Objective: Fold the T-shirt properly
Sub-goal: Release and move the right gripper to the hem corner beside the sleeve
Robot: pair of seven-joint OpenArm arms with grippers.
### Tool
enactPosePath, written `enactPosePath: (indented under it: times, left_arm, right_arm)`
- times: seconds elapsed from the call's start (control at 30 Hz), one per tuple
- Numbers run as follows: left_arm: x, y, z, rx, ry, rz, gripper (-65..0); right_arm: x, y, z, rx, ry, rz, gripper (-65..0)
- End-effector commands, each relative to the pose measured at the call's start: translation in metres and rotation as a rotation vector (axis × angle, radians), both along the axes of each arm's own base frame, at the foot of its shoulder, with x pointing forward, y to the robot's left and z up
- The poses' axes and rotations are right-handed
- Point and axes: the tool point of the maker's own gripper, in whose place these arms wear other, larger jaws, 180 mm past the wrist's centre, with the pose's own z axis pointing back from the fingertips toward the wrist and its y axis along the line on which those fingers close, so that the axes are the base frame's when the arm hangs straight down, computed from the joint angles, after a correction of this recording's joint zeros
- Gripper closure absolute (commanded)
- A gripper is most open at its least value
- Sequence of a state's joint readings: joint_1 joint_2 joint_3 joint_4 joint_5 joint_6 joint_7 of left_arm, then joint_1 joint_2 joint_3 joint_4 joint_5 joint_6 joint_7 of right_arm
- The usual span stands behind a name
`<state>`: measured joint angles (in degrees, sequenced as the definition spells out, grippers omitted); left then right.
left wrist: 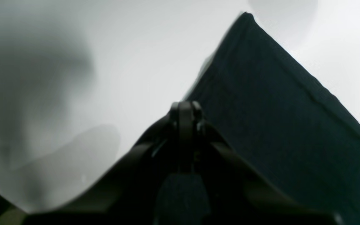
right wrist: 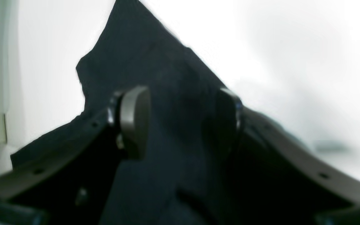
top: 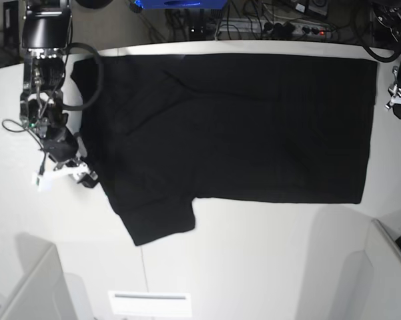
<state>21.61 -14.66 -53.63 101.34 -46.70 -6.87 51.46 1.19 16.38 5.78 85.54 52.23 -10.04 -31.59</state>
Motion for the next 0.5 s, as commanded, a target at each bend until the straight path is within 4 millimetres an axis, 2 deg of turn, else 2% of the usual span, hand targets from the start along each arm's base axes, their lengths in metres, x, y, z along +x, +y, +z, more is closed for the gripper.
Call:
enactPosePath:
  times: [0.0, 0.33, 0.47]
  left_arm:
    - [0.005, 0.005, 0.014, 0.035, -0.034, -0.007, 0.0]
    - [0.005, 0.006, 0.014, 0.037, -0.034, -0.005, 0.0]
    - [0.005, 0.006, 0.014, 0.038, -0.035, -0.004, 0.0]
  right_arm:
    - [0.019, -0.004, 0.017, -0.007, -0.055, -0.001, -32.6]
    - [0.077, 0.002, 0.009, 0.000, 0.003, 0.015, -32.9]
    - [0.101, 0.009, 0.010, -0.008, 0.010, 0.073, -35.9]
